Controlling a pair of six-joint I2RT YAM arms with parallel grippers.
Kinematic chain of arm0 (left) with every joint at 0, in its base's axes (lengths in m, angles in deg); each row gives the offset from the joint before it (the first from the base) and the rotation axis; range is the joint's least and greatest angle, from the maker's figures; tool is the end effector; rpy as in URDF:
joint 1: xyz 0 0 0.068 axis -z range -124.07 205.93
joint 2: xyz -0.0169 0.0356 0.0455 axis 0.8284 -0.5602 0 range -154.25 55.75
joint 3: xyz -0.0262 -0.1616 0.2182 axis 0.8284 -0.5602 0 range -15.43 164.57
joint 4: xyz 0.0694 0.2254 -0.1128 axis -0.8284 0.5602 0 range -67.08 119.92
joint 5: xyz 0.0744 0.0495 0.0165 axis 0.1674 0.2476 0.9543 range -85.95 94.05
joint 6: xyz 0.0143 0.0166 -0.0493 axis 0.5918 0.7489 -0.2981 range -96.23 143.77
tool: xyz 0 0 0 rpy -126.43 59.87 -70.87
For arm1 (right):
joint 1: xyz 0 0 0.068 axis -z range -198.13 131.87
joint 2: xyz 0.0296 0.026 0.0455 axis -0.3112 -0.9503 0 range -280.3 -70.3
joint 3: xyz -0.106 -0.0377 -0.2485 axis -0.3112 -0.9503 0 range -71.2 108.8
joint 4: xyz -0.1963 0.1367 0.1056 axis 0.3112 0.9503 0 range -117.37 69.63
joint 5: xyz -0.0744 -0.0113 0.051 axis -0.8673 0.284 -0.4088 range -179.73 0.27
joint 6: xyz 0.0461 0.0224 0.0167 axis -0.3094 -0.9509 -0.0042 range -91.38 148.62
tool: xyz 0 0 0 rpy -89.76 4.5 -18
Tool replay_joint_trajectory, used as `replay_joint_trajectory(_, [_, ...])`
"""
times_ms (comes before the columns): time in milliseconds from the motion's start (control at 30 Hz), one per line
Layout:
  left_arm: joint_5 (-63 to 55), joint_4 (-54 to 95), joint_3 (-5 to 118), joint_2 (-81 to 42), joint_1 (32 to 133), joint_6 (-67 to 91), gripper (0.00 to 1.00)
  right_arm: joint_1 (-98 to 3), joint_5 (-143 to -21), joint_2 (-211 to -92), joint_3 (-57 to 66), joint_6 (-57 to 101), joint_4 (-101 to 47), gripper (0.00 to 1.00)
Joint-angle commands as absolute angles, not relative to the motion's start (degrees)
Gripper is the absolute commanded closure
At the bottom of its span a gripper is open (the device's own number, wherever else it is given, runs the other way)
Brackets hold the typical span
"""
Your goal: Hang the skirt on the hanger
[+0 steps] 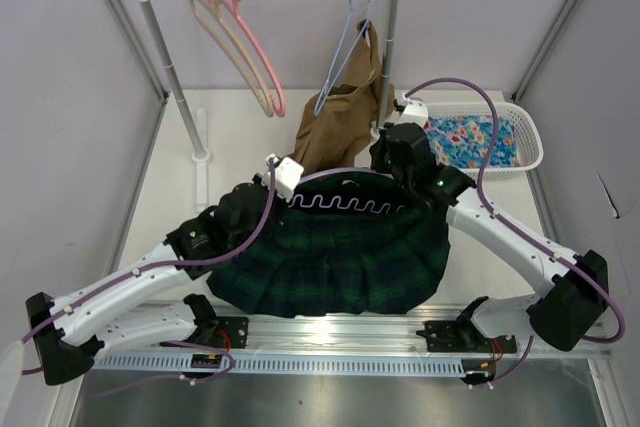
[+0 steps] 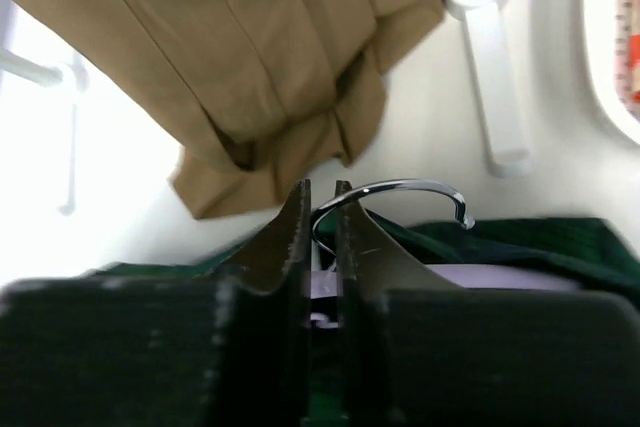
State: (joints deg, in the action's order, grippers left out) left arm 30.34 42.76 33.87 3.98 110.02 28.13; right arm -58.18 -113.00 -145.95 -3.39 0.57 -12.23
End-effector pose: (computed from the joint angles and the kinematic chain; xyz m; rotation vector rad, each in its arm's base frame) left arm 0.1312 -0.1544 0.3300 0.6671 1.8006 -0.1330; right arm 0.2416 0.1847 0.3536 0.0604 1.9564 0.3884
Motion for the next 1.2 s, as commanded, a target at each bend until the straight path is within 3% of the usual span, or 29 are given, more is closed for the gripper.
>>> replay_joint_trajectory(0, [30.07,38.75,35.63,4.51,109.72,27.63,1.00,-58.91,-115.04,-143.69,-2.29,-0.73,-18.40,1.00])
replay_joint_trajectory(567, [28.40,45.07,43.28,1.87,109.72,27.55,0.99,-67.79,-116.54,-133.58,2.71,9.28,-18.41,1.00])
replay_joint_trajectory(1067, [21.29,49.20,50.74,4.15,109.72,27.72,0.62,-69.99,-111.98,-133.84,9.40,15.87,-13.84,1.00])
replay_joint_trajectory(1167, [19.44,49.64,53.02,4.50,109.72,27.28,0.49,-70.34,-111.01,-133.05,9.57,16.75,-13.83,1.00])
